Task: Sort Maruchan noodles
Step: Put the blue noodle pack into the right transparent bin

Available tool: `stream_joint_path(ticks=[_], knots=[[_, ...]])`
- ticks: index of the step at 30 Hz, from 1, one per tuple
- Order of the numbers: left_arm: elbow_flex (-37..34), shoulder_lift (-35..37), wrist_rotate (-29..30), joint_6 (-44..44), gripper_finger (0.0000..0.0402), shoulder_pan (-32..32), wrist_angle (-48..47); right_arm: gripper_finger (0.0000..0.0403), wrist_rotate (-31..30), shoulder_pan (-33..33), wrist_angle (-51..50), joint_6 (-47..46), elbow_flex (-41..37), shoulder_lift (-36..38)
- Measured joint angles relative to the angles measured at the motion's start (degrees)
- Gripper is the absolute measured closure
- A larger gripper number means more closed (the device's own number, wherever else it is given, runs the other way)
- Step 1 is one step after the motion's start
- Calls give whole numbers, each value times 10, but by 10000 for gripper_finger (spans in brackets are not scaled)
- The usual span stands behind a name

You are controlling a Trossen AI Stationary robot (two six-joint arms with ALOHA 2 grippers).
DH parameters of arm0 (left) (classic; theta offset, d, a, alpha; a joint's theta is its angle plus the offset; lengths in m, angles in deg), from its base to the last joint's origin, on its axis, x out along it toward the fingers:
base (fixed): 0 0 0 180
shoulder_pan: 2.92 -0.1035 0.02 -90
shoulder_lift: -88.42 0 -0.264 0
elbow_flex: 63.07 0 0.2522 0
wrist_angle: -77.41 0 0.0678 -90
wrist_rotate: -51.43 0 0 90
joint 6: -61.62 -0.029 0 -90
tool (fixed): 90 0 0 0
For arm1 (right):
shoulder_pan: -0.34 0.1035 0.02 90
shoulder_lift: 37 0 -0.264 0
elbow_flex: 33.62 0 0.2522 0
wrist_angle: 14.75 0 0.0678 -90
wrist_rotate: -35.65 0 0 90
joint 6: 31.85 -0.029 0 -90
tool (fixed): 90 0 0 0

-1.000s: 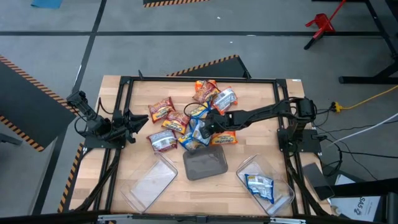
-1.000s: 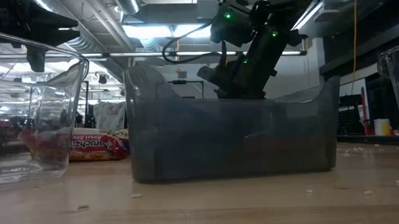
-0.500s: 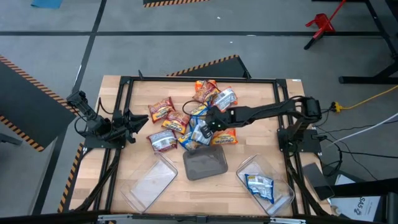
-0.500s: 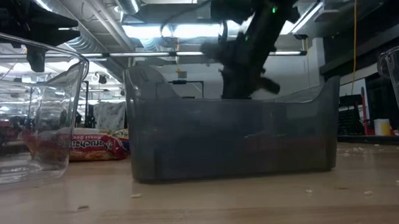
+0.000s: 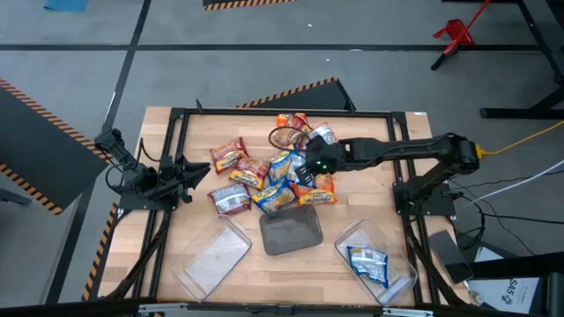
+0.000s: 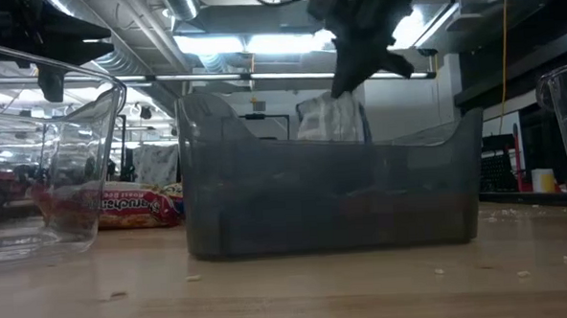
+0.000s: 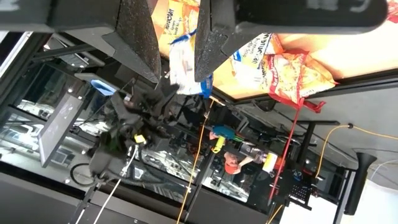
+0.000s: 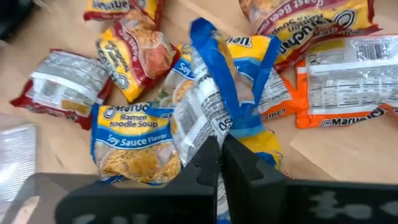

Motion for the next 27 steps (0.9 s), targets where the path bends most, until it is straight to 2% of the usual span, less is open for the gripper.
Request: stream_joint_path(ticks=[13,20,27], knots=[[0,0,1,0,310,0,-4,403,-27,63,-101,-68,0,109],[0,0,1,0,310,0,-3,403,-69,138,-173,-161,0,169],[0,0,1,0,310,0,-4,403,-109,241,-262,-304,0,204]])
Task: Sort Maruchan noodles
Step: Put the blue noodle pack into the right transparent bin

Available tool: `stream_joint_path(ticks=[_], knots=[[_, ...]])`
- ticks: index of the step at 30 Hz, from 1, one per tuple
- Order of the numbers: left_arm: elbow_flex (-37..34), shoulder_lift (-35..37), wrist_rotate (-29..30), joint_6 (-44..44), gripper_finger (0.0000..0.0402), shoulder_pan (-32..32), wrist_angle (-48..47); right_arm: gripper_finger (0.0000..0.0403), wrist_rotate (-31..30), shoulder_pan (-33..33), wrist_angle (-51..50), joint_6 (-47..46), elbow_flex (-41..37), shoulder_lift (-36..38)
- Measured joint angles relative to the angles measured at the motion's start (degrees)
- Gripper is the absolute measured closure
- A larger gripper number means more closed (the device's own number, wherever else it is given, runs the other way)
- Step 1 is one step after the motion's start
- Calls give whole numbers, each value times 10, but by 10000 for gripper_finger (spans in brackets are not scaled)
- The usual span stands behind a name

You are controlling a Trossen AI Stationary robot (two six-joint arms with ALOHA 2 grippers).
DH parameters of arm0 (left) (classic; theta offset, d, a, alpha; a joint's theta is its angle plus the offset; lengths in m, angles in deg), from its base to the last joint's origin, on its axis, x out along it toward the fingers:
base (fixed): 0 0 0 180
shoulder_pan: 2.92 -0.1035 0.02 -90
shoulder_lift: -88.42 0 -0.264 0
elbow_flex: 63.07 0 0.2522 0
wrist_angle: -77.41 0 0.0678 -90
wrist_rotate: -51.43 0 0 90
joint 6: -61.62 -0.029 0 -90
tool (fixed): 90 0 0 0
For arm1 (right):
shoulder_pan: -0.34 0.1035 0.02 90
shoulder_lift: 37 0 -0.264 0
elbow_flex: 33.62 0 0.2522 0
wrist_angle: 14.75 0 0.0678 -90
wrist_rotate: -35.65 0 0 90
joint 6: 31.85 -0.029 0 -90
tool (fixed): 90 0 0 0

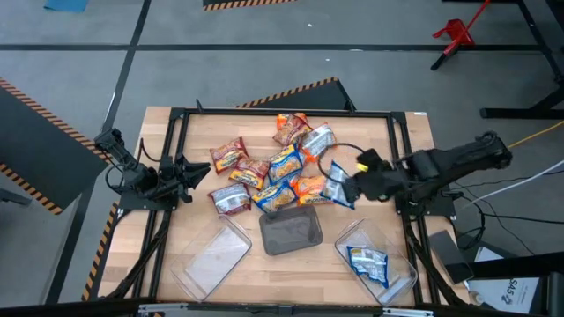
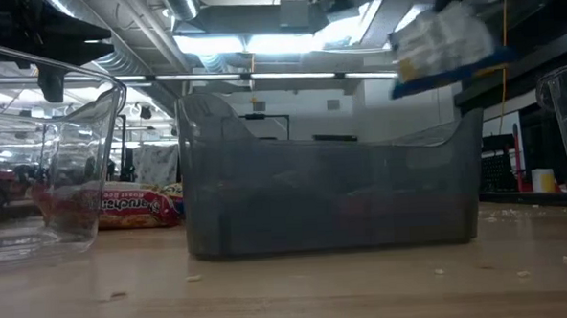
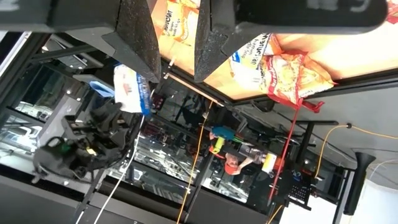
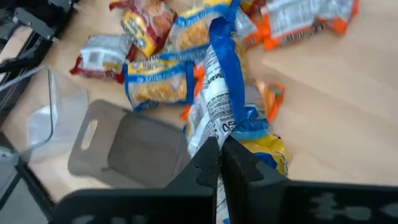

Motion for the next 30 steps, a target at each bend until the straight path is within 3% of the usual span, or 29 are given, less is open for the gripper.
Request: stream_joint_path(ticks=[19,25,30], knots=[[0,0,21,0,310,0,-2,403,-80,304,-88,-426,0,-13],[0,0,31,1,310,0,-11,403,-78,354,-111,-535,0,-52],[0,0,31,1,310,0,-13,403,-57,363,-97,-560,0,-89]])
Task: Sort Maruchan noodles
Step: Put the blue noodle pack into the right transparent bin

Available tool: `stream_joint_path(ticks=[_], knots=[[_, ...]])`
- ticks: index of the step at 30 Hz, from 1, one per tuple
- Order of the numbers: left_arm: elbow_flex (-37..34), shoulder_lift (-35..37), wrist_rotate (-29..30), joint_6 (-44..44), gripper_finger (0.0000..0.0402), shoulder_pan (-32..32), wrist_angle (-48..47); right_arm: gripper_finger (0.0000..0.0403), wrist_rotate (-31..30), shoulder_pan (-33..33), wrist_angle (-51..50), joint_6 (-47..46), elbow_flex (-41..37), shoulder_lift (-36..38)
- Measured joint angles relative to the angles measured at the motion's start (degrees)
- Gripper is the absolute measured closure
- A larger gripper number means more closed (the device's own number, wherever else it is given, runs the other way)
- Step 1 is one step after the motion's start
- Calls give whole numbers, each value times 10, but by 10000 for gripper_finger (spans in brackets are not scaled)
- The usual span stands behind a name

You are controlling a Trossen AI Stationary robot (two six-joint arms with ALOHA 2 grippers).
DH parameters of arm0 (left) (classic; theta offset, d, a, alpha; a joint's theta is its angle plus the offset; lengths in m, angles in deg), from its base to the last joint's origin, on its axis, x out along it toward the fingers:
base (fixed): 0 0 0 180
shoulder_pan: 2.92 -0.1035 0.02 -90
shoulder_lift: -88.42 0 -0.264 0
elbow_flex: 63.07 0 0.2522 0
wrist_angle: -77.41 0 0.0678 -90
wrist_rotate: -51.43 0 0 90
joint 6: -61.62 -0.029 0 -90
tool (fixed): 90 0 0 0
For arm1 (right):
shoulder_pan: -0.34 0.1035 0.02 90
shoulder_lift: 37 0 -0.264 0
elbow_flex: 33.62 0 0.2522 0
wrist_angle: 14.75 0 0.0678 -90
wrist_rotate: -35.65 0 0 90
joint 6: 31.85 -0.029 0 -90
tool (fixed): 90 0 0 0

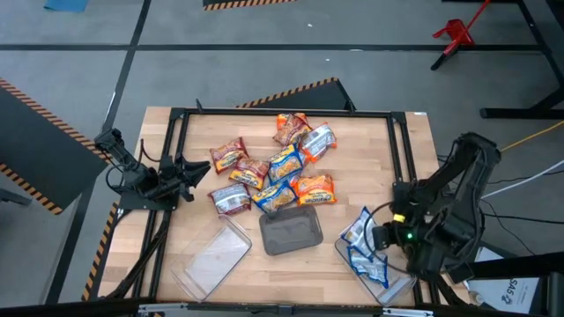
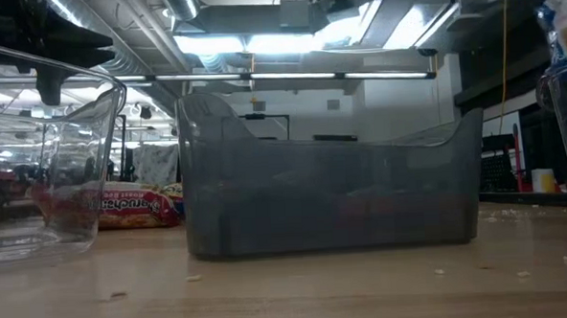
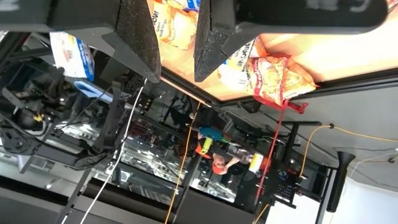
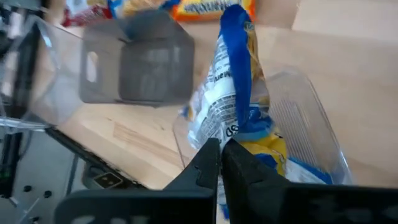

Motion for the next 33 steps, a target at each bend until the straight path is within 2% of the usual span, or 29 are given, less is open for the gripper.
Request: stream_joint_path(ticks=[12,16,27,33], knots=[[0,0,12,-1,310,0,-5,403,55,0,19,-8,0,-55],[0,0,14,-1,310,0,-9,403,80,-1,16,-10,0,-59],[0,0,15,-1,310,0,-13,403,97,-12,15,-8,-1,-59],[0,0,15,-1,310,0,-17,403,119,-24,70,-7,-43,-59]])
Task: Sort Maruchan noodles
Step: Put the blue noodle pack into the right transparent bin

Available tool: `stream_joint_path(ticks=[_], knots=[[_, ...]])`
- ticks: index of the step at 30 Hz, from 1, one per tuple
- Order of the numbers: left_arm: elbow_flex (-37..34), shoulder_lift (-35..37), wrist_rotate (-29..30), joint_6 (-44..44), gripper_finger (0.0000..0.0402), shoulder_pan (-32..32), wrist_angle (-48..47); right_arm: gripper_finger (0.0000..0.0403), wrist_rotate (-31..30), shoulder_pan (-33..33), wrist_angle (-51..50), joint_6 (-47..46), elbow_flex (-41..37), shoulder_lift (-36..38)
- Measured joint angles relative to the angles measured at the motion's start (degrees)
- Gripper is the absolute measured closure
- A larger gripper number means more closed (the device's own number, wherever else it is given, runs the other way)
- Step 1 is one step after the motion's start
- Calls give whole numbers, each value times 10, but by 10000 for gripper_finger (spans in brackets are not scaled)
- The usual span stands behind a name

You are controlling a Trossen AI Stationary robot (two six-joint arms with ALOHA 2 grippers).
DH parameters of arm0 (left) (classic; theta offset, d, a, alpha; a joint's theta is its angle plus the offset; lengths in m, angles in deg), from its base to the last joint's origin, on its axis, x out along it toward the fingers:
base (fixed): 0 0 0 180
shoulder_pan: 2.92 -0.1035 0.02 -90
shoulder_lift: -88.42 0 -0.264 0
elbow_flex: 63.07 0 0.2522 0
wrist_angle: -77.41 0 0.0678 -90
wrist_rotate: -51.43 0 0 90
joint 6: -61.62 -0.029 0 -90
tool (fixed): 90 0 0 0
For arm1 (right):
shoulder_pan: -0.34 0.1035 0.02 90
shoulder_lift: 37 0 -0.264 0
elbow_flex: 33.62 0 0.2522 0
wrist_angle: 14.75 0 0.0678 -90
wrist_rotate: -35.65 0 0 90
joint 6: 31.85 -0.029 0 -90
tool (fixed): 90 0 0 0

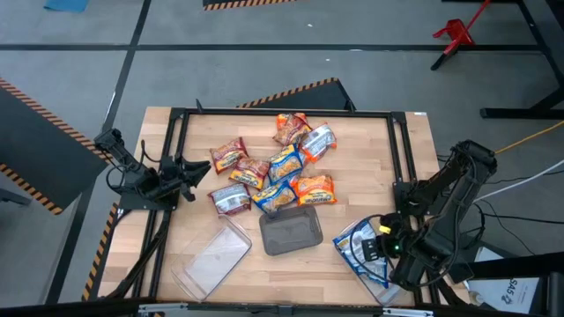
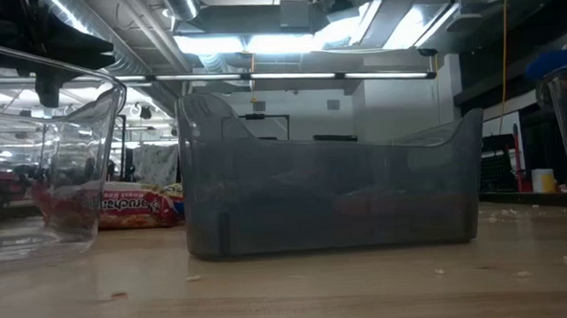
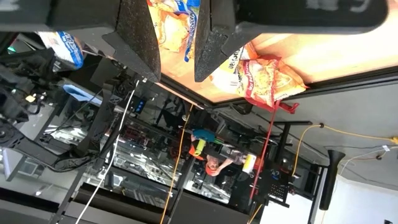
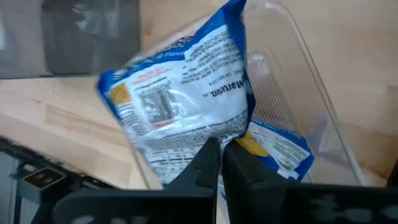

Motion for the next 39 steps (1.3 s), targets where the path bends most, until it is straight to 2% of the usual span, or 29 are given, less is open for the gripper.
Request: stream_joint_path(ticks=[5,10,20,25,29,33,39], knots=[[0,0,0,0,310,0,0,403,12,-4,30,0,-28,0],[0,0,0,0,310,0,0,403,63,-4,27,0,-37,0],[0,0,0,0,310,0,0,403,60,-8,52,9,-61,0],[0,0,0,0,310,0,0,403,62,-24,113,46,-90,0],[0,0,0,0,310,0,0,397,63,-43,120,85,-98,0],[0,0,0,0,310,0,0,365,63,-61,118,139,-98,0],[0,0,0,0,310,0,0,276,111,-90,118,208,-98,4]])
